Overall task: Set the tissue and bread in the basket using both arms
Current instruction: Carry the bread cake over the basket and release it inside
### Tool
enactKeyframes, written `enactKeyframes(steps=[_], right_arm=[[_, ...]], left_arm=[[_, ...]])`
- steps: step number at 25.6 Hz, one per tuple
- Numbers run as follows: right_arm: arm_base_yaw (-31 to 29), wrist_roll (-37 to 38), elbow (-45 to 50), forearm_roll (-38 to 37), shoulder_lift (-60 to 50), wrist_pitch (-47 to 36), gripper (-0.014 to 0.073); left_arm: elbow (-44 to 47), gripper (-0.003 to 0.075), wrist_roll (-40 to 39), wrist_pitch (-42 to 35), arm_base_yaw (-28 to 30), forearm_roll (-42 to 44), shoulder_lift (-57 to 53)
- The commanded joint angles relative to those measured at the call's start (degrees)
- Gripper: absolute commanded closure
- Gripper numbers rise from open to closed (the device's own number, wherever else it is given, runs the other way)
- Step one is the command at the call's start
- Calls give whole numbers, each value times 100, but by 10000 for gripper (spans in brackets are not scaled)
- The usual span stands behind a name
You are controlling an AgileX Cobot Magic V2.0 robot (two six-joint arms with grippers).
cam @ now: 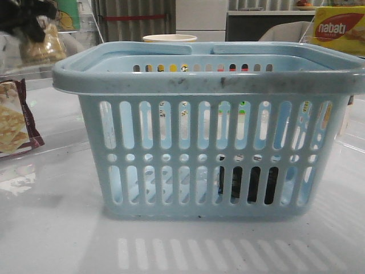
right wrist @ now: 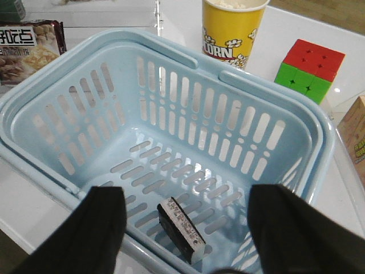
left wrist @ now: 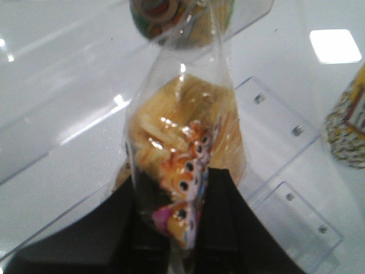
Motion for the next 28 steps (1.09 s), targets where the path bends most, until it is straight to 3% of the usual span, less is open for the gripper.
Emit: enactKeyframes(steps=[1, 8, 14, 16, 21, 23, 25, 28], right_arm=[[-6, -22, -161, -59, -39, -414, 42], [-6, -22, -161, -59, -39, -414, 42], [-6, -22, -161, -59, -39, -414, 42], [-6, -22, -161, -59, -39, -414, 42], [-6, -22, -161, -59, -39, -414, 42], [-6, -22, -161, -59, -39, -414, 42], [-6, -22, -161, -59, -39, -414, 42], [-6, -22, -161, -59, -39, -414, 42]], left_arm=[[-219, 629, 134, -63, -369, -179, -1061], [-219, 629, 317, 984, -1904, -179, -2036], [-209, 623, 317, 922, -3136, -179, -1728], [-209, 554, 317, 871, -3352, -179, -1506], [-209, 161, 295, 886, -3445, -189, -1133], [-209, 134, 147, 896, -3445, -175, -1230], [-209, 160, 30, 959, -3445, -107, -1420], [-209, 190, -738, 1324, -3445, 444, -1755]])
